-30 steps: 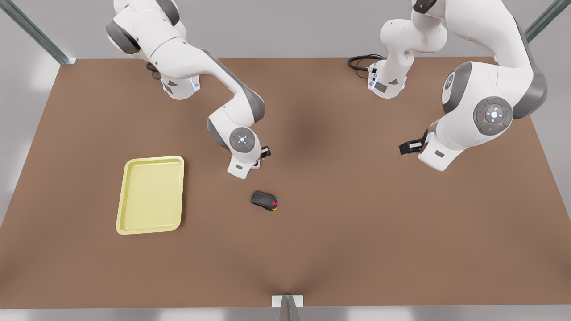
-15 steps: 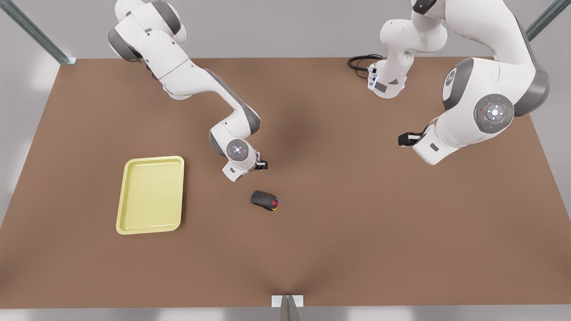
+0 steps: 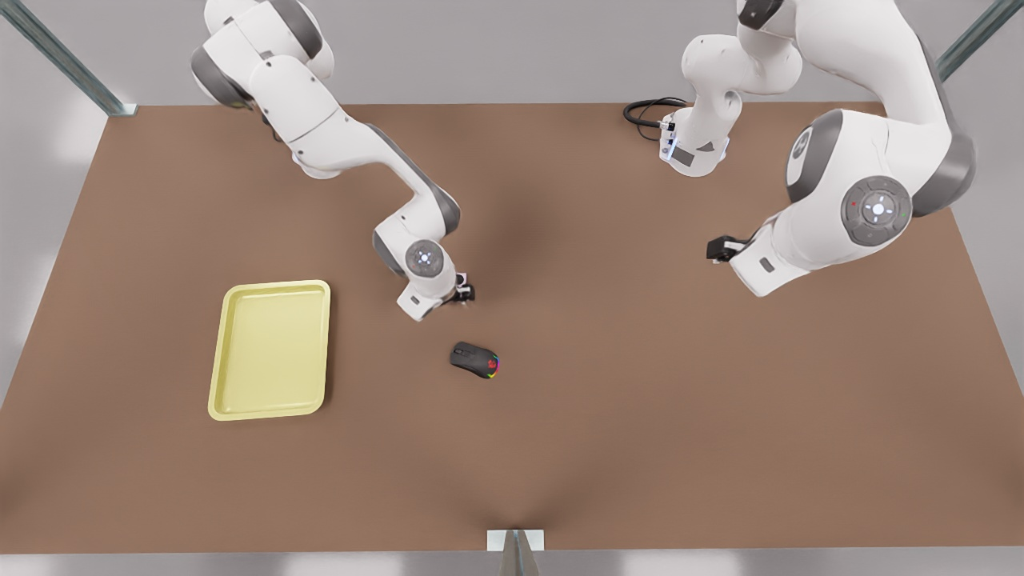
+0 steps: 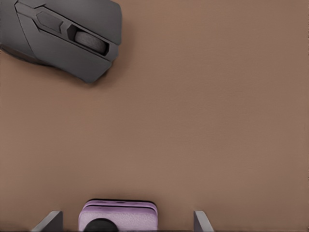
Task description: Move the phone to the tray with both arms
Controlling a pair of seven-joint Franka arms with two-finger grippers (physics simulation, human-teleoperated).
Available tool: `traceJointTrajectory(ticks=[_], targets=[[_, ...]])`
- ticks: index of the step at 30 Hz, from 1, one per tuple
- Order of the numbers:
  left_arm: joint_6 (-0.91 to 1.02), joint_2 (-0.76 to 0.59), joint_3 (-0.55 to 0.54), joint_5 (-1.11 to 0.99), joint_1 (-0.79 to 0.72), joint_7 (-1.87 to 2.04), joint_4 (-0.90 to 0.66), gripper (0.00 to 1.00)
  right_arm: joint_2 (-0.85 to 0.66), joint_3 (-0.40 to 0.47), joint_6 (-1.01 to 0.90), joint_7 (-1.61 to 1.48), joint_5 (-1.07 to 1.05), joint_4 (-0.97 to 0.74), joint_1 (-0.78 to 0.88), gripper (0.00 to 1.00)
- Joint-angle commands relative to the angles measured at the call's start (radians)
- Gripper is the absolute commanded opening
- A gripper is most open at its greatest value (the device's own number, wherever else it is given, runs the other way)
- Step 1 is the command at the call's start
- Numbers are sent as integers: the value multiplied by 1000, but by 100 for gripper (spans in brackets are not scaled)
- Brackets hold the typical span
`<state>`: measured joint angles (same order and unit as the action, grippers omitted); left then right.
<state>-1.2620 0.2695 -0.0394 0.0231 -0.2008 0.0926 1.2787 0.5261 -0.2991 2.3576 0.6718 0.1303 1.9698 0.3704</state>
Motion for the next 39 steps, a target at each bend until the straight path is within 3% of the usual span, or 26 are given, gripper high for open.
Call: traceJointTrajectory(ticks=[1, 4, 39], targets=[[-20, 5, 6, 1, 3, -65, 1, 100, -14, -3, 19, -141, 17, 26, -1, 100], [-137, -1, 9, -5, 6, -62, 8, 100, -6, -6, 84, -153, 18, 49, 1, 100], [-99, 4, 9, -60, 12, -63, 25, 100, 8, -23, 187, -136, 17, 150, 36, 100]])
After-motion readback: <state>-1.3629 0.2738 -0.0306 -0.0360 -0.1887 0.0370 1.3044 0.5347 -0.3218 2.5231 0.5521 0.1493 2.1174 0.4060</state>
